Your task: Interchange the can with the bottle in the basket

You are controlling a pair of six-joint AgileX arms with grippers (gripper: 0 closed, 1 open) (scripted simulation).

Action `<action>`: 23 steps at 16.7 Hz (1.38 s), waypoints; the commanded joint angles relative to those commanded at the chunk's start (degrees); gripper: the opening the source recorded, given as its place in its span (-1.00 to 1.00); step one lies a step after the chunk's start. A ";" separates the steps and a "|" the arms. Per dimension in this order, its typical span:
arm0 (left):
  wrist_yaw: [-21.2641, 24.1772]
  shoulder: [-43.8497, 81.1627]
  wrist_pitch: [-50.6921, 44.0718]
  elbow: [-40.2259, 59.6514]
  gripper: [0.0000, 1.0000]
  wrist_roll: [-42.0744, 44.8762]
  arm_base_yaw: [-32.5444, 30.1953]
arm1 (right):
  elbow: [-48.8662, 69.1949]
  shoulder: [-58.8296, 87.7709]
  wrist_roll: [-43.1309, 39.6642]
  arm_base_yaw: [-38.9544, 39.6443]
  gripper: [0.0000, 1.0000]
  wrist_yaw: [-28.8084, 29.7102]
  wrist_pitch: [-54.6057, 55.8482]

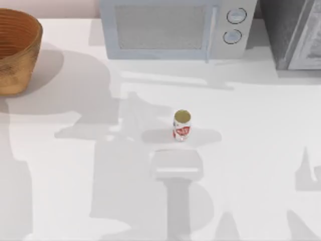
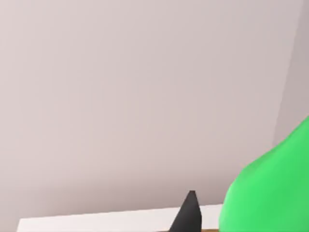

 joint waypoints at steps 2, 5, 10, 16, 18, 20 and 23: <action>-2.79 2.92 -4.99 4.95 -1.00 -0.26 -1.08 | 0.00 0.00 0.00 0.00 1.00 0.00 0.00; -6.35 5.61 -9.73 9.28 -1.00 -0.47 -2.54 | 0.00 0.00 0.00 0.00 1.00 0.00 0.00; -8.04 5.93 -10.85 10.84 -1.00 -0.33 -2.98 | 0.00 0.00 0.00 0.00 1.00 0.00 0.00; -8.49 8.85 -8.41 11.21 -1.00 -0.44 -3.15 | 0.00 0.00 0.00 0.00 1.00 0.00 0.00; -8.90 11.77 -5.92 11.89 -1.00 -0.60 -3.77 | 0.00 0.00 0.00 0.00 1.00 0.00 0.00; -9.32 14.64 -3.51 12.46 -1.00 -0.76 -4.38 | 0.00 0.00 0.00 0.00 1.00 0.00 0.00; -9.68 16.96 -1.63 12.81 -1.00 -0.89 -4.89 | 0.00 0.00 0.00 0.00 1.00 0.00 0.00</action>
